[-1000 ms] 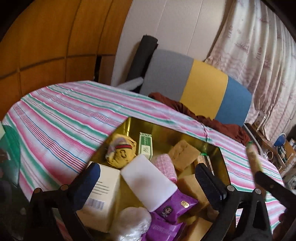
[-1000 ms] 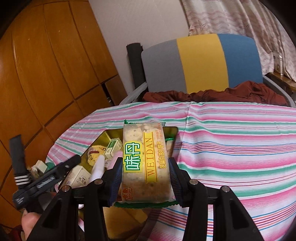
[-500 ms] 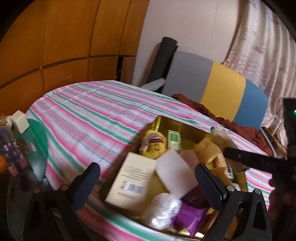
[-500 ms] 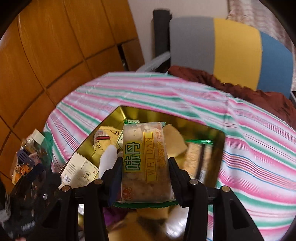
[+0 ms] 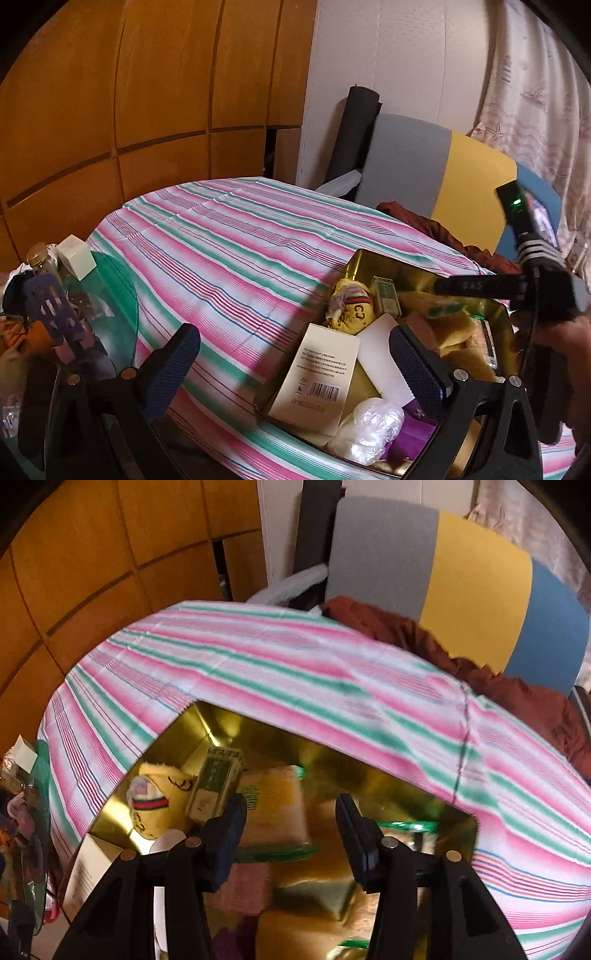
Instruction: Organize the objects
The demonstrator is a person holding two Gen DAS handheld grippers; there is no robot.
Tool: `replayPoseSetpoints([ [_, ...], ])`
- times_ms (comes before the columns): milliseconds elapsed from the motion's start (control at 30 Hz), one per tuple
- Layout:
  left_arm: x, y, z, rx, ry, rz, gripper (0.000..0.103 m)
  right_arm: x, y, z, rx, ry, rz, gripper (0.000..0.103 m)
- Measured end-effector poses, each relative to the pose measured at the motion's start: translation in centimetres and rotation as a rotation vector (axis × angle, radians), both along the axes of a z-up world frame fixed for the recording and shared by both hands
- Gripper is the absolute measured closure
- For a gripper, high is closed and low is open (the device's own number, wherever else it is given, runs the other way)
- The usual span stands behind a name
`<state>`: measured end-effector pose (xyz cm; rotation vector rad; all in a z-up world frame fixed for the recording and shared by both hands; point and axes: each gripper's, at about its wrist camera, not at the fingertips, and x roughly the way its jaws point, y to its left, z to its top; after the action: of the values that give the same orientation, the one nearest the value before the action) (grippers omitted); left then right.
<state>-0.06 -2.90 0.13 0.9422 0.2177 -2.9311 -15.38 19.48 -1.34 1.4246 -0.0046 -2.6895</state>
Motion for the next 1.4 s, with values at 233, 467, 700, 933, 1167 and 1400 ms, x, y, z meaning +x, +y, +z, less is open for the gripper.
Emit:
replayPoseSetpoints([
  [233,0.1,0.7,0.1,0.025,-0.033,0.010,0.000,4.4,1.5,3.3,-0.026,0.105,-0.027,0.051],
  [467,0.2,2.2,0.3,-0.027,-0.093,-0.020,0.000,9.7,2.5,3.8,-0.056,0.142,-0.072,0.031],
  [700,1.5,3.3,0.8,-0.102,-0.076,-0.028,0.000,13.4,2.8,3.6,-0.044,0.166,-0.168,0.022],
  [933,2.2,4.1,1.5,-0.179,-0.074,-0.038,0.000,14.9,2.8,2.8,-0.021,0.136,-0.249,0.022],
  [1167,1.3,3.9,1.5,-0.172,-0.147,-0.053,0.000,16.1,2.1,2.5,-0.023,0.131,-0.266,0.022],
  [1400,1.0,3.5,1.5,-0.167,-0.174,-0.052,0.000,16.6,0.8,2.8,0.060,0.113,-0.309,0.022],
])
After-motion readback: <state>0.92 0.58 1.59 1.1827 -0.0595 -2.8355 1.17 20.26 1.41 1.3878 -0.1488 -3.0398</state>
